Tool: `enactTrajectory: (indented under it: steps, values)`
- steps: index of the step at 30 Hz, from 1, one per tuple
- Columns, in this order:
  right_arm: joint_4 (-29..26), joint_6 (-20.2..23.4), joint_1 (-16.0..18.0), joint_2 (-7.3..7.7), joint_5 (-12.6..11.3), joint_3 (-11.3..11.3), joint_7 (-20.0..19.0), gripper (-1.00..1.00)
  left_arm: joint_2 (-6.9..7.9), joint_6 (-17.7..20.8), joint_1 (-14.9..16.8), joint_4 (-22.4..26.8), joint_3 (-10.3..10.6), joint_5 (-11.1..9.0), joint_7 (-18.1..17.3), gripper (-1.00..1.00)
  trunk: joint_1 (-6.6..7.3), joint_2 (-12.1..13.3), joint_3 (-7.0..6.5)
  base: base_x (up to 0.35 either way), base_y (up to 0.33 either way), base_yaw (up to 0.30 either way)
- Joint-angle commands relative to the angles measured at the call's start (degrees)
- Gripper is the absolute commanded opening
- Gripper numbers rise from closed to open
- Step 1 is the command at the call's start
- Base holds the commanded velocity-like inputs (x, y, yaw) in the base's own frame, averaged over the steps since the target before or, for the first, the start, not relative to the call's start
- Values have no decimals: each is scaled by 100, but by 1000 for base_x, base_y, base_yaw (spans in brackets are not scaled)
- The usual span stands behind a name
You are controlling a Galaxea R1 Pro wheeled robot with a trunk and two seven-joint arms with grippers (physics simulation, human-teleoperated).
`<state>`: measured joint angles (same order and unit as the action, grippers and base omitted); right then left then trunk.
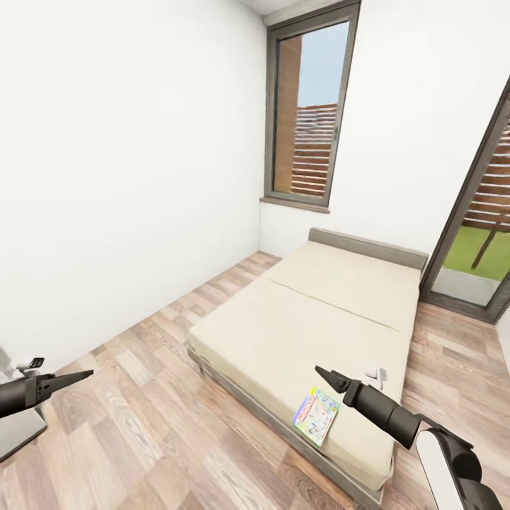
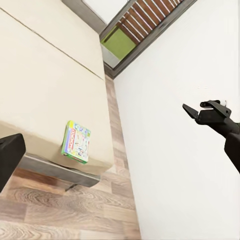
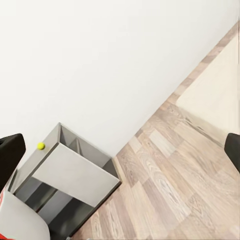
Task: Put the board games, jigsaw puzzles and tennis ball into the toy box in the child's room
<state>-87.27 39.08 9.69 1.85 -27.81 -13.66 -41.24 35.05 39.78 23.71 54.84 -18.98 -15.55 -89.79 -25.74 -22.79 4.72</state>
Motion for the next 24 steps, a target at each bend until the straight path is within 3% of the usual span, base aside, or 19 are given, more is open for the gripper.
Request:
enactTrajectory:
  steps: [1, 24]
  values:
    - [-1, 38, 7, -1, -22, -5, -7, 100, 2, 60, 3, -2, 0, -1, -21, 100, -4, -12, 6, 0, 121, -199]
    - [38, 38, 7, -1, -22, -5, -7, 100, 9, 57, 3, -16, -3, -1, -21, 100, -4, -12, -154, 0, 120, -199]
